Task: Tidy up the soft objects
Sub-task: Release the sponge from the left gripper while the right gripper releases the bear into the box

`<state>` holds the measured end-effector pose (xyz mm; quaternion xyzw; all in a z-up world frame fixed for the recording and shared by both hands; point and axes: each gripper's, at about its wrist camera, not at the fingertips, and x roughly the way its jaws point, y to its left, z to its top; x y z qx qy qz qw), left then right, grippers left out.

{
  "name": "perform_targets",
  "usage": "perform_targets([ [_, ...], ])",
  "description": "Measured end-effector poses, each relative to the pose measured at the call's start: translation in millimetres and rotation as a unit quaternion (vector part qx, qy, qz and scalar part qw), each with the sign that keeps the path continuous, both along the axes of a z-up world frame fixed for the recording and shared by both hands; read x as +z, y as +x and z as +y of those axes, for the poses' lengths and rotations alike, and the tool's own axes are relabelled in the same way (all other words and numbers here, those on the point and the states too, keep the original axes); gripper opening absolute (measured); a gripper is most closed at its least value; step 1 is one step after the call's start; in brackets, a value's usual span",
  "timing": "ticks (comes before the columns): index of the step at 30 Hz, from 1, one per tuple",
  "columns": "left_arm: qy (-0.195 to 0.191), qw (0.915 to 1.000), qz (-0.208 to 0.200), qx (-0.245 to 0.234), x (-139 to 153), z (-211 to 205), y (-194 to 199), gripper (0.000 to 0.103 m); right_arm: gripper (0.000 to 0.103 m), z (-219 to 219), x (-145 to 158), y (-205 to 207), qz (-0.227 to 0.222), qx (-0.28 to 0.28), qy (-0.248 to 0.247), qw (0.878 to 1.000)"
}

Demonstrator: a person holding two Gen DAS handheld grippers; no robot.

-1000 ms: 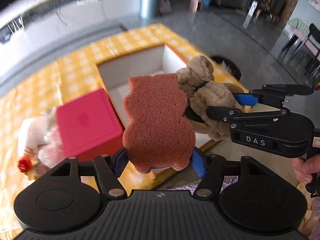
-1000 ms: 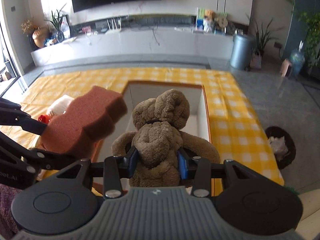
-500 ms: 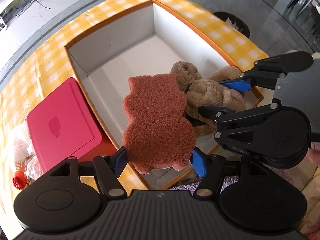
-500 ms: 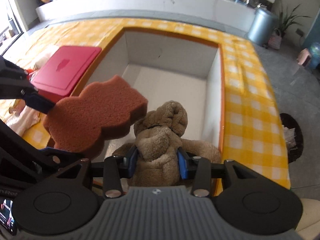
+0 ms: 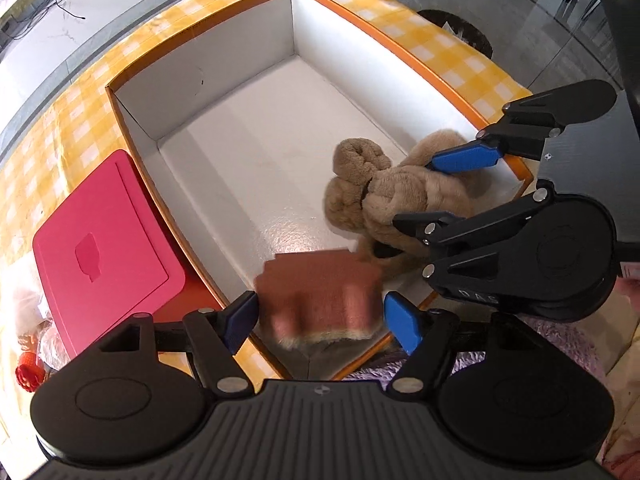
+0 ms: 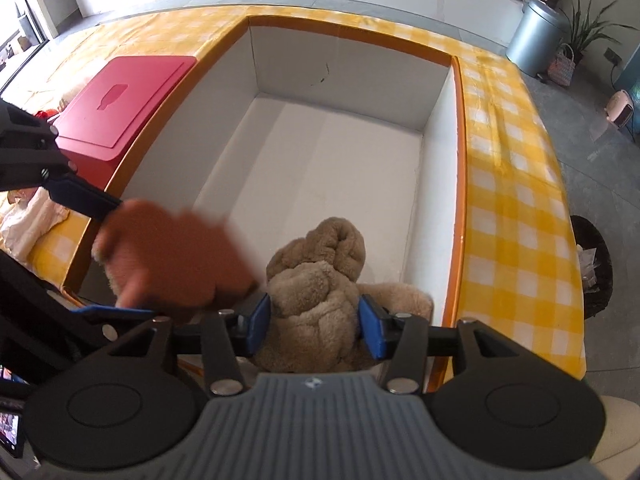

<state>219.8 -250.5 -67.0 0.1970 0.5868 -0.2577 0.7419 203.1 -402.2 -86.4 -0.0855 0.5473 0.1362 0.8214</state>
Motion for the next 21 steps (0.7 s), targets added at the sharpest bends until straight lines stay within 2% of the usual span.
perform_targets([
  [2,-0.008,1.0,-0.002,0.0,4,3,0,0.089,0.06,-1,4,-1,-0.002,-0.007,-0.002,1.0],
  [13,-0.05,0.9985,-0.02,0.008,39,21,-13,0.09,0.067,-2,26,-13,-0.027,-0.022,-0.013,0.999],
  [17,-0.063,0.9971,-0.037,0.02,52,35,-17,0.089,0.062,1,34,-19,-0.03,-0.023,0.004,0.999],
  [21,-0.094,0.9926,-0.068,0.038,62,55,-24,0.087,0.053,5,42,-24,-0.024,-0.03,0.067,0.997],
])
